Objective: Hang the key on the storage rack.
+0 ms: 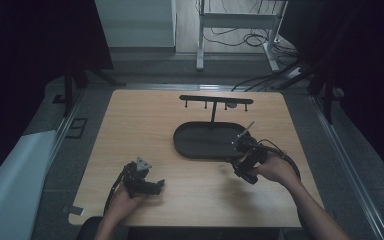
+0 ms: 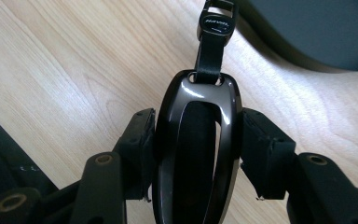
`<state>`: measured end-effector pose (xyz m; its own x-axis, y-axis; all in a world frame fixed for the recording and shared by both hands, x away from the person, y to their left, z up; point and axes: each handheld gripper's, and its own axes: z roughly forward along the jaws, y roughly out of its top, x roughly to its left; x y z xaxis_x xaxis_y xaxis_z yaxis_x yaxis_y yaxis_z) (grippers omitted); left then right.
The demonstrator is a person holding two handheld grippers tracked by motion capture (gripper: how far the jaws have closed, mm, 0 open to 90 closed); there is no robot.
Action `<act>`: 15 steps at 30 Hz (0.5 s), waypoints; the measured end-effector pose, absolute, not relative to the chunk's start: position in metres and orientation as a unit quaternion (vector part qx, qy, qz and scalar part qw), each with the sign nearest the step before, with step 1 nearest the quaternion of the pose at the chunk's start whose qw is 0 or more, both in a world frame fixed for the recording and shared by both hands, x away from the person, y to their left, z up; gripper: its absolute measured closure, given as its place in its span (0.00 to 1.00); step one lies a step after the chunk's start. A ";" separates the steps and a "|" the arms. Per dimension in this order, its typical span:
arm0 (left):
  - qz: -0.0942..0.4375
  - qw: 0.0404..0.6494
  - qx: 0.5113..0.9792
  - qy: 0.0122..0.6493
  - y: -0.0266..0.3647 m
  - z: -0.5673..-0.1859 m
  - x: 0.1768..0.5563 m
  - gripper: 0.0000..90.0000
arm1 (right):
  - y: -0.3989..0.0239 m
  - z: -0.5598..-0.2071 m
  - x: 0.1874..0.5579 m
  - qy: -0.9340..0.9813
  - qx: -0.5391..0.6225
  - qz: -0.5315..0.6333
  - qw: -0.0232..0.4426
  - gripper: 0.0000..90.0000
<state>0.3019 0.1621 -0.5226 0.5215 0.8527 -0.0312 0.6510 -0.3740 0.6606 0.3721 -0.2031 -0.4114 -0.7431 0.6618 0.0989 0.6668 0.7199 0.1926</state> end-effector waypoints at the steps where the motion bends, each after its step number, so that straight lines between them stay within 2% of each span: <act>1: 0.160 0.315 0.813 0.462 0.162 -0.523 0.302 0.00 | -0.204 -0.410 0.373 -0.927 -0.358 -0.109 0.010 0.54; 15: 0.160 0.315 0.814 0.462 0.162 -0.523 0.302 0.00 | -0.211 -0.390 0.386 -0.923 -0.370 -0.108 -0.004 0.54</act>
